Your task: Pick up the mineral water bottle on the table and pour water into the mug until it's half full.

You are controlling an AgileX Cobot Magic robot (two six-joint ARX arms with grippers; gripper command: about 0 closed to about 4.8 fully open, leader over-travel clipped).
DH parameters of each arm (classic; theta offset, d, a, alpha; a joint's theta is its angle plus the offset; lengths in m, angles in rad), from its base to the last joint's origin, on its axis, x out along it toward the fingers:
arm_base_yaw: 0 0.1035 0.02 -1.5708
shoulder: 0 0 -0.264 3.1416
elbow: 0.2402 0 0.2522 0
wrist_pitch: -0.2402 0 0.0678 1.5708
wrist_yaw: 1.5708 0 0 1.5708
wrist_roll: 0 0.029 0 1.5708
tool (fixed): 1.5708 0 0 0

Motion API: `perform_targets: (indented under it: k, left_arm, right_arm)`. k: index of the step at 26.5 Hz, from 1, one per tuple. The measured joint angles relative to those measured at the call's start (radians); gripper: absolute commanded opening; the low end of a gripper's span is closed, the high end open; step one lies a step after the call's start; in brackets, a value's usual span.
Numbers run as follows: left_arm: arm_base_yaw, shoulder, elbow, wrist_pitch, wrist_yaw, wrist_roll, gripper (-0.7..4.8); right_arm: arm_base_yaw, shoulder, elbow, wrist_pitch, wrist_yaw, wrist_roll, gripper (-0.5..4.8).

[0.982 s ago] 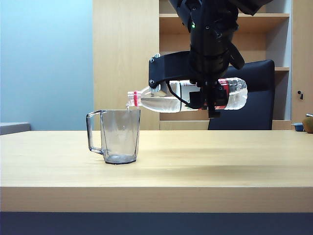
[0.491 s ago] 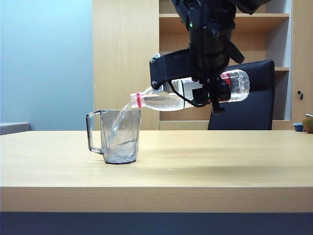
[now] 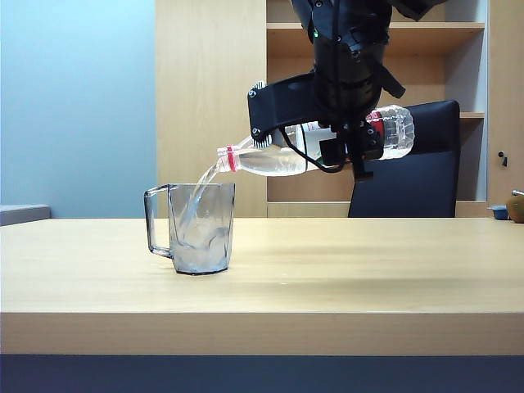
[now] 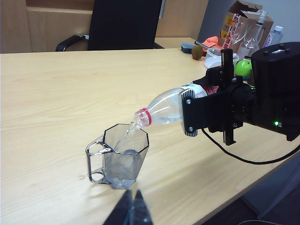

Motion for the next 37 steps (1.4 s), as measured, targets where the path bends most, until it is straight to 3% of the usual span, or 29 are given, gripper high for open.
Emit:
perform_targets:
  k: [15,21,26,29,31,37]
  left_arm:
    - [0.0,0.0,0.0,0.0,0.0,0.0,-0.06]
    - [0.0,0.0,0.0,0.0,0.0,0.0,-0.06]
    - [0.0,0.0,0.0,0.0,0.0,0.0,-0.06]
    - [0.0,0.0,0.0,0.0,0.0,0.0,-0.06]
    - [0.0,0.0,0.0,0.0,0.0,0.0,-0.06]
    - [0.0,0.0,0.0,0.0,0.0,0.0,-0.06]
  right_arm:
    - [0.0,0.0,0.0,0.014,-0.019,0.022,2.64]
    - [0.0,0.0,0.0,0.014,-0.064,0.202,2.64]
    - [-0.001,-0.005,-0.003,-0.008,-0.126,0.457,2.63]
    - [-0.014,-0.022,-0.007,-0.012,-0.25,0.72,2.6]
    - [-0.046,-0.024,-0.036,0.072,-0.332,0.915,2.59]
    - [-0.143,-0.014,-0.192,0.387,-0.504,1.235,2.37]
